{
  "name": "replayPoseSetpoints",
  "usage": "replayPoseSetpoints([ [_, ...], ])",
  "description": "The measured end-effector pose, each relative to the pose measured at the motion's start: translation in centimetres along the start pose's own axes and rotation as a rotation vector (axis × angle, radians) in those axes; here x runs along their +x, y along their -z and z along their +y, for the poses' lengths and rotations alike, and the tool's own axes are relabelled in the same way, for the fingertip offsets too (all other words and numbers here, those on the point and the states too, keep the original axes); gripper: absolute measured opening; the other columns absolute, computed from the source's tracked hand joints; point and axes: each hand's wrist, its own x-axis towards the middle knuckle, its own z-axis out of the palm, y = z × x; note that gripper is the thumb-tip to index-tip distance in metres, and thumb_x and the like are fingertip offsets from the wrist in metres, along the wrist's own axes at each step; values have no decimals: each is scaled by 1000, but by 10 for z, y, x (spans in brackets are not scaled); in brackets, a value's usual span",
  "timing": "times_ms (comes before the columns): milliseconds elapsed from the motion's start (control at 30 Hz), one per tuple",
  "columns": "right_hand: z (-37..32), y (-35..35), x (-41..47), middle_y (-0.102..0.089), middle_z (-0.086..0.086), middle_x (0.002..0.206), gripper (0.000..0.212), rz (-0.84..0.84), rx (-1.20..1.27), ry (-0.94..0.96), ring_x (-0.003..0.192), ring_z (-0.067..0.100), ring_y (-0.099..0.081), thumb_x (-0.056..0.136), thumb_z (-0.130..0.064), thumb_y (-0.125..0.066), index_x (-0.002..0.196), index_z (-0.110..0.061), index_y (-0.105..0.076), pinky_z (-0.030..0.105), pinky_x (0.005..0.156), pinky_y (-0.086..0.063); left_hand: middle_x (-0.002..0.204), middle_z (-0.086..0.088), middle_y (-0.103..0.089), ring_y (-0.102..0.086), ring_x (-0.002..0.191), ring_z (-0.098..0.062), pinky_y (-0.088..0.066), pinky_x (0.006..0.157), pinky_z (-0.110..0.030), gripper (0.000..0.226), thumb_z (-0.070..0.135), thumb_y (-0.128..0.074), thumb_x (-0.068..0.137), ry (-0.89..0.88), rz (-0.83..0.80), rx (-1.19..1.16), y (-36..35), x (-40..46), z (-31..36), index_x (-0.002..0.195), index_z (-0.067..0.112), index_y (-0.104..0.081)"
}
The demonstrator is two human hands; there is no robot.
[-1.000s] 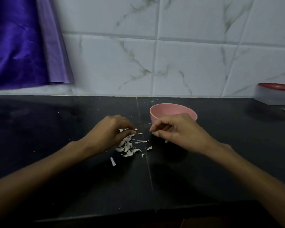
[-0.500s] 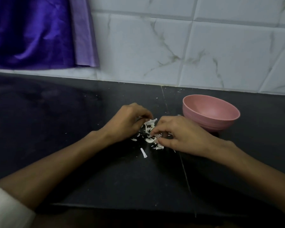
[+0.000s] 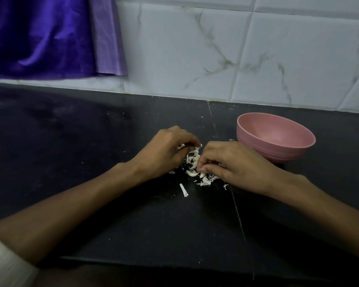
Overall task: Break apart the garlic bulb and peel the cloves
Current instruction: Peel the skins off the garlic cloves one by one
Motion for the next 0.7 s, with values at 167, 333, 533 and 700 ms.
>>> replayPoseSetpoints([
  [167,3,-2,-4,-62,-12,108,22,-48,6,12,86,3,-59,92,-17,-62,110,-24,-73,34,77,-52,92,5,-71,-57,87,-6,-46,76,-21,15,8,-67,88,-2,-4,-4,-2,0,0,101,13,-73],
  [333,6,-4,-4,-62,-11,100,18,-22,-8,27,75,2,-56,89,-19,-65,104,-22,-75,37,72,-53,89,16,-63,-55,87,-3,-45,76,-19,15,7,-67,88,-17,-7,-3,-2,-1,0,101,13,-73],
  [533,9,-5,-7,-56,-18,95,10,-19,35,-10,66,-2,-54,87,-26,-68,96,-26,-72,23,64,-47,89,18,-60,-55,87,-4,-45,77,-23,15,7,-66,88,-38,-6,0,-1,-1,2,100,11,-73],
  [700,7,-6,-5,-53,-18,95,11,-18,17,-33,65,-3,-51,89,-29,-66,99,-26,-70,18,63,-41,89,19,-60,-56,87,-4,-47,77,-25,15,8,-67,89,-28,-15,-3,-1,-1,3,102,13,-73],
])
